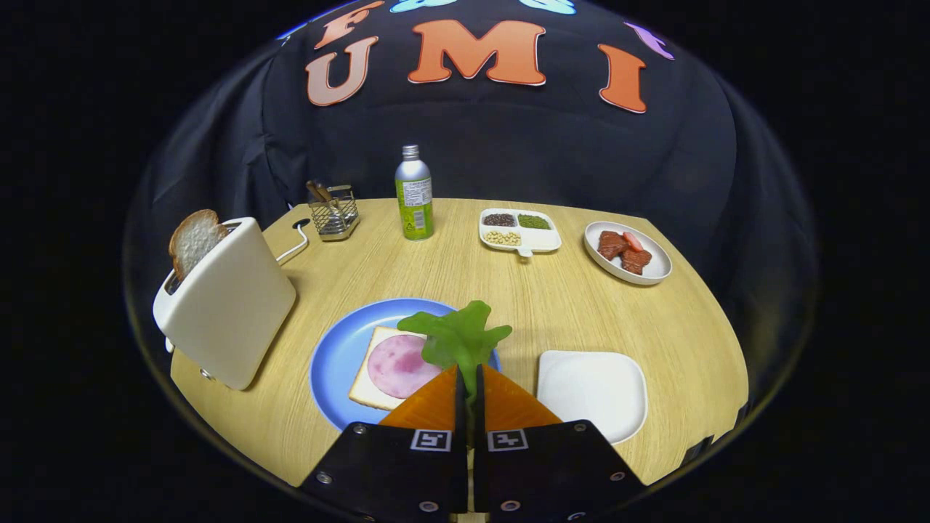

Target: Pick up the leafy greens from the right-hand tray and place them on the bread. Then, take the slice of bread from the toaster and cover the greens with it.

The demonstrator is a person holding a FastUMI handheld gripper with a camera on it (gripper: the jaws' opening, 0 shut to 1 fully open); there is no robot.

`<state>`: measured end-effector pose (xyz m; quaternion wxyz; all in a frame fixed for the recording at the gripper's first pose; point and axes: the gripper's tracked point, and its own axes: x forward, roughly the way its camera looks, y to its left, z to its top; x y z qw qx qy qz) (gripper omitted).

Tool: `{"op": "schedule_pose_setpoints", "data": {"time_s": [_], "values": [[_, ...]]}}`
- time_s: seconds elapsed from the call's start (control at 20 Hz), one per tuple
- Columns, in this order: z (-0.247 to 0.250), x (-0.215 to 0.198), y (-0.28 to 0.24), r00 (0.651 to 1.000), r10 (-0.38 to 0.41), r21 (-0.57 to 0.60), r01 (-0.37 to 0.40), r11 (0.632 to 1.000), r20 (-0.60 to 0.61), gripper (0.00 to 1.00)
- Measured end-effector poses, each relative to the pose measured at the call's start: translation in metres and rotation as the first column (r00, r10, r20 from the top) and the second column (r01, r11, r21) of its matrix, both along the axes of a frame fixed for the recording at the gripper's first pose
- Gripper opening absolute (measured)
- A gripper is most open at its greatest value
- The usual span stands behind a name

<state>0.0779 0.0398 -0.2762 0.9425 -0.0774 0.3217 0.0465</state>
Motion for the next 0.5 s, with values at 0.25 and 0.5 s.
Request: {"op": "schedule_pose_setpoints", "data": {"time_s": [0.25, 0.5], "values": [[-0.009, 0.001, 0.023, 0.999, 0.03, 0.004, -0.03, 1.0, -0.011, 0.04], [-0.017, 0.001, 0.039, 0.999, 0.048, 0.002, -0.048, 0.999, -0.023, 0.04]]}}
